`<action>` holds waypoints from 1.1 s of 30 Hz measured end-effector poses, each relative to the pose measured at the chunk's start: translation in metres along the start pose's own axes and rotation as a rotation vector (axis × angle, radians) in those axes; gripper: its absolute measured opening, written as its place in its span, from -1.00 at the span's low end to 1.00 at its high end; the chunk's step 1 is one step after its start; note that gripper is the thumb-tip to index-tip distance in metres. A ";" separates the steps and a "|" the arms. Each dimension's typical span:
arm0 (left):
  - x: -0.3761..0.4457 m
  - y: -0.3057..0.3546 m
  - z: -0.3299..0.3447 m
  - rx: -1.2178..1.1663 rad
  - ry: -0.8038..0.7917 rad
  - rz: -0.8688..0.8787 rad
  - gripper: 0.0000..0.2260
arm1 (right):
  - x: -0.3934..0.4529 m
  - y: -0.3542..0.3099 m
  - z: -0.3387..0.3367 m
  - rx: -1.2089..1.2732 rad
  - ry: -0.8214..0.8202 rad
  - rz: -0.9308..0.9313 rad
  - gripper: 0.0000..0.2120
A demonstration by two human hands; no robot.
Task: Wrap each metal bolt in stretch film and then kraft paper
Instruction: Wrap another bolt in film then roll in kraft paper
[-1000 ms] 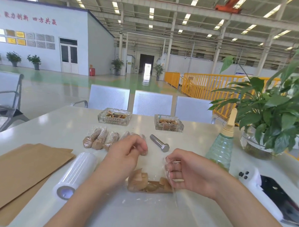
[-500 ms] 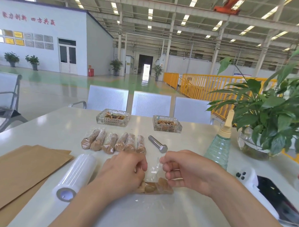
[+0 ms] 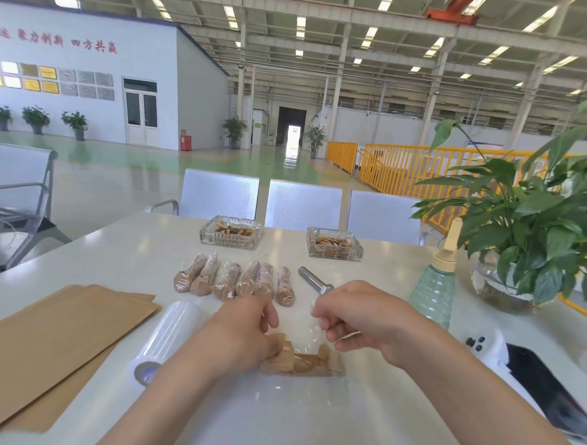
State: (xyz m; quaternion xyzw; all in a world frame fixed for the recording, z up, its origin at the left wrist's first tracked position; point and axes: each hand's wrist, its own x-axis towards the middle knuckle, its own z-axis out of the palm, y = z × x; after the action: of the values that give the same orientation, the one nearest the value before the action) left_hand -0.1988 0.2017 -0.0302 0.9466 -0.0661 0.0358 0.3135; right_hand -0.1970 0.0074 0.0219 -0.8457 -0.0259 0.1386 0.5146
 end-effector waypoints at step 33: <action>-0.024 0.008 -0.001 -0.024 0.053 -0.043 -0.75 | 0.023 -0.003 0.047 0.034 0.003 0.184 -0.81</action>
State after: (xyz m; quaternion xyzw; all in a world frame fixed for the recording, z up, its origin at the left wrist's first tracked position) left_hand -0.2236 0.1986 -0.0275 0.9427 -0.0378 0.0532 0.3272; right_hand -0.1871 0.0539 -0.0010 -0.8360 0.0552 0.1846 0.5139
